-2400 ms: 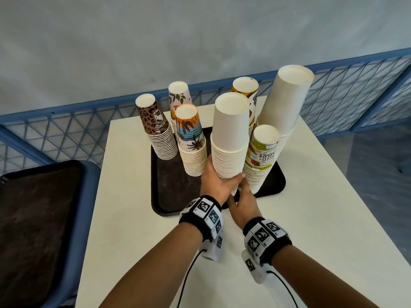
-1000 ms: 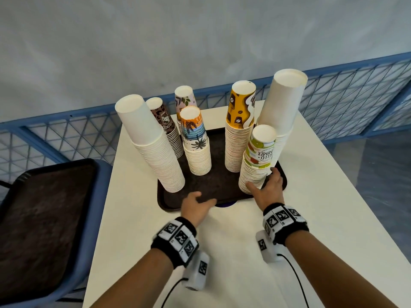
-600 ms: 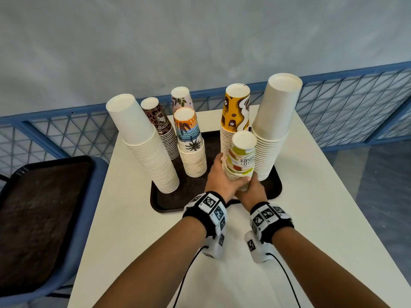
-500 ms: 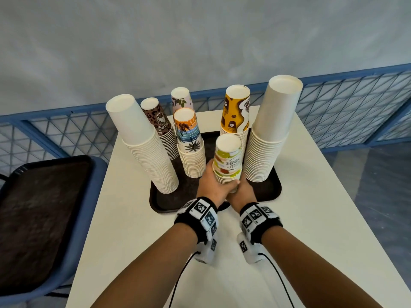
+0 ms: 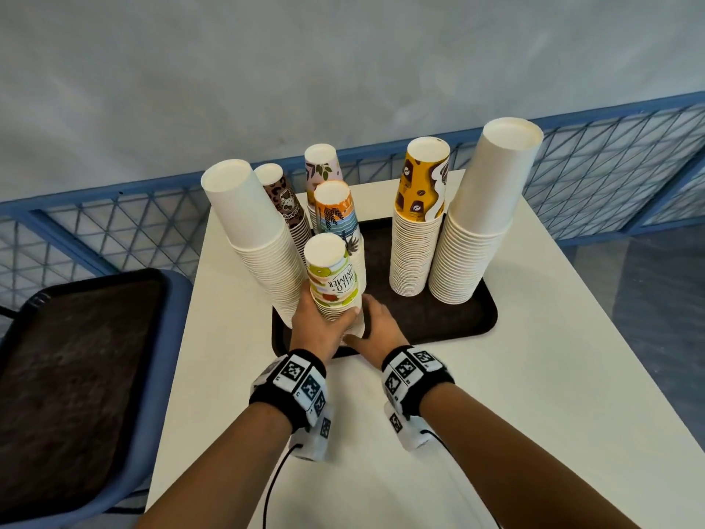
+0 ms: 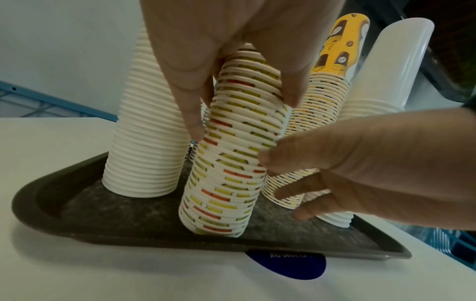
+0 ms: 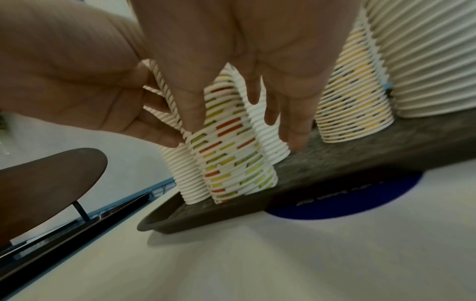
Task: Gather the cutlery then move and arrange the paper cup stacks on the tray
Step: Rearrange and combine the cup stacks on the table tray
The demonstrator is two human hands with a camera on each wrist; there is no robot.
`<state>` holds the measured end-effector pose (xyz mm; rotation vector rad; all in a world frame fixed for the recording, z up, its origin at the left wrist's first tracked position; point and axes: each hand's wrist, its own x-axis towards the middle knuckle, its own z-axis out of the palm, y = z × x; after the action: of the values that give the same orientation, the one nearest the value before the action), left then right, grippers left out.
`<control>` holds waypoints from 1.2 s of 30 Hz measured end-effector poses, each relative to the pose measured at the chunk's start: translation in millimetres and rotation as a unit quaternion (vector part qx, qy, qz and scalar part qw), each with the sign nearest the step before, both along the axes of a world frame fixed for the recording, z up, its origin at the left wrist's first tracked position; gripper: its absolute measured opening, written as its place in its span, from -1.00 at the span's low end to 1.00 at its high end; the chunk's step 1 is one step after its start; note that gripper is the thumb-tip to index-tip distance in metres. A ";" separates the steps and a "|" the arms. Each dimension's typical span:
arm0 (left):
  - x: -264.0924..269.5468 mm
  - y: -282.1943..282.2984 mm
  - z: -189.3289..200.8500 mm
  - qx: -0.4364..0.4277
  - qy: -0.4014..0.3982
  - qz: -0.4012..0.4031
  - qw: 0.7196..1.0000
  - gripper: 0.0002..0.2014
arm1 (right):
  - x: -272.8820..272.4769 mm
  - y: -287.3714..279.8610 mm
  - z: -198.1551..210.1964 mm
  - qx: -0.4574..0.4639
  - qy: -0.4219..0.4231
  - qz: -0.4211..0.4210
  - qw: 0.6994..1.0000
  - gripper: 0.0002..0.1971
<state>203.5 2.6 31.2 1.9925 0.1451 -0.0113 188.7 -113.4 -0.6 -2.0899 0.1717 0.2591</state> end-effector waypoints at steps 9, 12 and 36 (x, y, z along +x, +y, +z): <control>-56.9 -18.4 -5.4 0.087 0.205 -0.084 0.971 -0.55 | -19.0 -92.0 21.9 -0.119 -0.138 -0.268 0.946 -0.37; -68.0 -52.4 5.8 0.061 0.167 -0.135 0.975 -0.53 | -7.2 -118.6 29.6 -0.103 -0.169 -0.315 0.928 -0.21; 63.7 -150.6 54.5 0.001 -0.033 0.034 0.999 -0.15 | 36.7 -176.0 46.6 0.051 -0.114 -0.194 0.973 -0.03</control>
<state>267.2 -148.0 85.7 1.9871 0.1696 0.0982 225.5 -289.4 46.0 -1.9189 0.4138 -0.2033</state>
